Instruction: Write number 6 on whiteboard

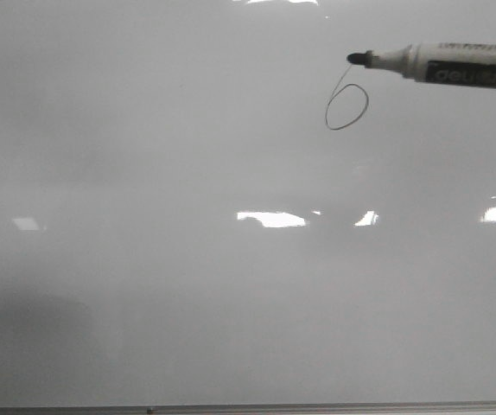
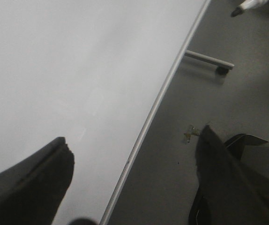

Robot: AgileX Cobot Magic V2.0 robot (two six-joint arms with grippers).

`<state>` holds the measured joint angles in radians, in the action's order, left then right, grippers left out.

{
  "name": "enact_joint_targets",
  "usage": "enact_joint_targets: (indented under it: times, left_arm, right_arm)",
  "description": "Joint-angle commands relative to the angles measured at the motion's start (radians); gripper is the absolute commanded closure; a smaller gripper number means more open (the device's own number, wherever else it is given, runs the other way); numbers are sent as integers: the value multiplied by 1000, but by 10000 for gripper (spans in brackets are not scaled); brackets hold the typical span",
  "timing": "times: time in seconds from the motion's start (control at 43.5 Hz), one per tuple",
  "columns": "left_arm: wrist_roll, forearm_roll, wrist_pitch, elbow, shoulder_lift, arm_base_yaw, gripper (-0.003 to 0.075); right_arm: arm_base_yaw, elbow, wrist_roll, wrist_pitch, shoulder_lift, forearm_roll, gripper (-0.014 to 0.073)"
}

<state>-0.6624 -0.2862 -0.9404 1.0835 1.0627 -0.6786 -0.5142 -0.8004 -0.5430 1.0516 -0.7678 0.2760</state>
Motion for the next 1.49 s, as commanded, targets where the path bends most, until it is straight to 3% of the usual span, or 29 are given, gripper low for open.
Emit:
enact_joint_targets:
  times: [0.0,0.161,0.276,0.575,0.667,0.805,1.08,1.31,1.379,1.471]
  left_arm:
    - [-75,-34,48,78,46,-91,123]
    - [-168,-34,46,168,176,-261,123]
    - [-171,-31,46,231,271,-329,123]
    - [-175,-52,53,346,439,-355,125]
    - [-231,-116,53,352,463,-355,144]
    - [-323,-202,62,352,469,-355,236]
    - [-326,-200,53,352,469,-355,529]
    - [-326,-190,49,352,469,-355,643]
    - [-326,-190,49,352,469,-355,647]
    - [-326,-190,48,352,469,-355,647]
  right_arm:
    - [-1,-22,-28,-12,12,9,659]
    - [-1,-22,-51,3,12,12,659]
    - [-1,-22,-51,3,12,12,659]
    - [-1,-22,-51,1,12,13,659]
    - [-1,-22,-51,-7,12,13,659]
    - [-1,-22,-51,-9,12,13,659]
    - [-1,-22,-51,-9,12,13,659]
    - [-1,-22,-51,-15,12,13,657]
    - [-1,-22,-51,-20,12,13,620]
    - [-1,-22,-51,-20,12,13,464]
